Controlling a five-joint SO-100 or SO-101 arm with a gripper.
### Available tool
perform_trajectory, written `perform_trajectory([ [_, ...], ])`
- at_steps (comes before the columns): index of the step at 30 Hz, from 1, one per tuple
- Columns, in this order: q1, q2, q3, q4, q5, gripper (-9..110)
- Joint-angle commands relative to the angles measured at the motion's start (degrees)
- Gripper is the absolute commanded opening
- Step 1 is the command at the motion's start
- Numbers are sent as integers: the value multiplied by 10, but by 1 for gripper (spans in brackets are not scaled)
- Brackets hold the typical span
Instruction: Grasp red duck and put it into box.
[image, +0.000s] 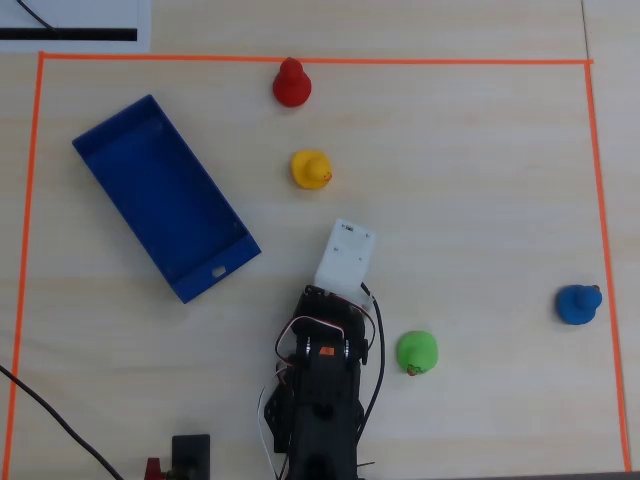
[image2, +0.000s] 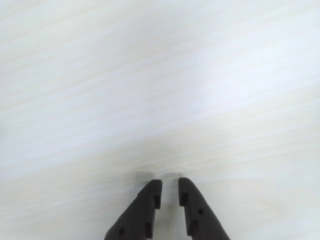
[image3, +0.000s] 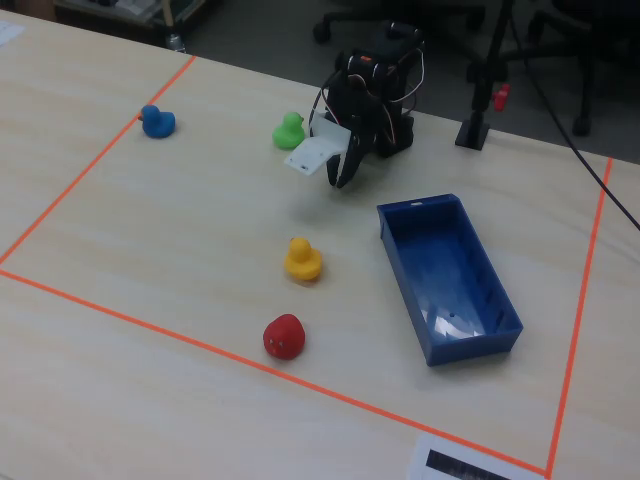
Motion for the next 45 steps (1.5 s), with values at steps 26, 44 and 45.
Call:
perform_trajectory([
  [26, -83, -1082, -1212, 131, 18, 38],
  [44, -94, -1512, -1586, 51, -2, 39],
  [45, -90, -1511, -1586, 32, 0, 39],
])
